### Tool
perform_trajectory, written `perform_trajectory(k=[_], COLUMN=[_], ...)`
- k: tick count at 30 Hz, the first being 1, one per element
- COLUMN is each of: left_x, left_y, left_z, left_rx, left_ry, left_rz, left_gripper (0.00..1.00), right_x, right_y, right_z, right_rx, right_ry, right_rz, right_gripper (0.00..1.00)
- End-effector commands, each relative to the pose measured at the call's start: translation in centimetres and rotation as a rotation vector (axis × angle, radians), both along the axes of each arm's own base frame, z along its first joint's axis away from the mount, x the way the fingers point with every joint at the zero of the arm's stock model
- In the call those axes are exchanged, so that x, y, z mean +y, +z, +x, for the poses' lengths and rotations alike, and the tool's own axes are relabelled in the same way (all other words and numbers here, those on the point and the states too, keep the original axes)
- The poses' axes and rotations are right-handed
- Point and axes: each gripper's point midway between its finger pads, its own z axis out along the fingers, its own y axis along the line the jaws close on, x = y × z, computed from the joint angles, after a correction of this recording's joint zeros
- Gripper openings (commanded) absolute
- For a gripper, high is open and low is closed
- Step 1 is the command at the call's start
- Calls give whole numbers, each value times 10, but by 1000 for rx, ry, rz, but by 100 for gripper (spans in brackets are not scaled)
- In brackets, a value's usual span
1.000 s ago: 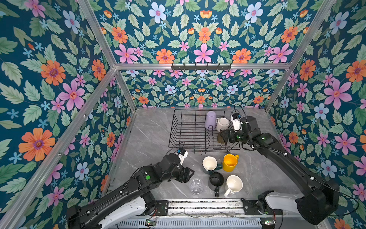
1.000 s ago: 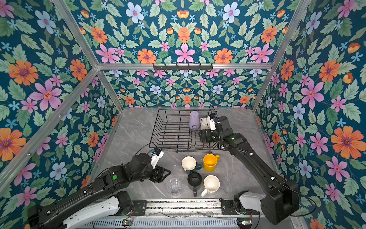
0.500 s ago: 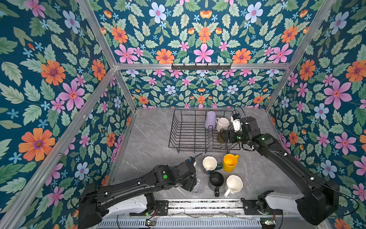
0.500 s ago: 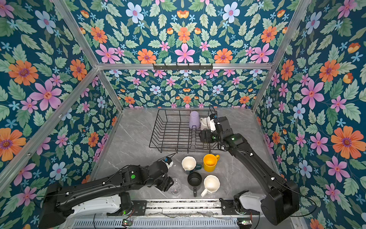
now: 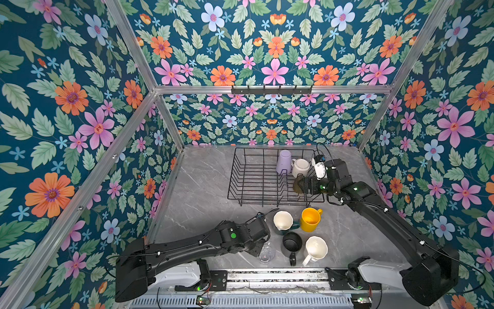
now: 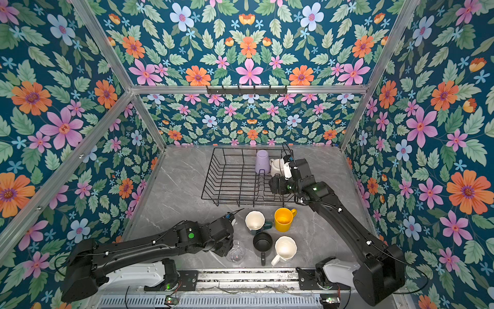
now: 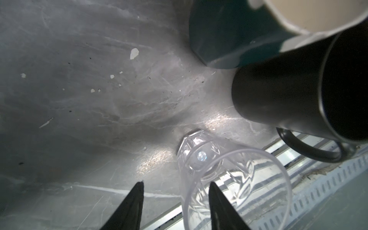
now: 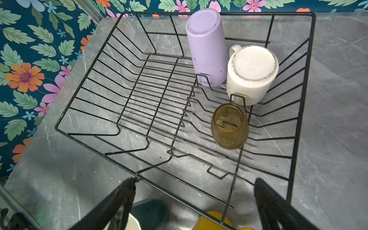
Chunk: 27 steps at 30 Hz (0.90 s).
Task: Load the cups into the dish rack
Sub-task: 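Reach the left gripper down to the clear glass and grasp it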
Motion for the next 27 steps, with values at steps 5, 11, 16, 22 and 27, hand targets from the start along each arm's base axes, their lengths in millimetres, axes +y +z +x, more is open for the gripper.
perform_trajectory(k=[5,11,16,22,27], left_x=[0,-1,-1,0,7], left_y=[-5,-8,-8,-6,-1], left_z=[4,3,3,3,4], left_rx=[-7,4,10,7,-13], left_ry=[9,0,-3,-3,1], left_rz=[32,52,66,69,79], left_gripper=[44,31,19,5,0], right_x=[0,0,0,1,3], right_y=[6,5,5,5,6], right_z=[4,4,4,4,4], right_rx=[-33,-31,-32,-29,-31], right_ry=[-6,-6,-6,-2,3], right_rz=[5,3,3,7,15], right_gripper=[93,93,93,93,93])
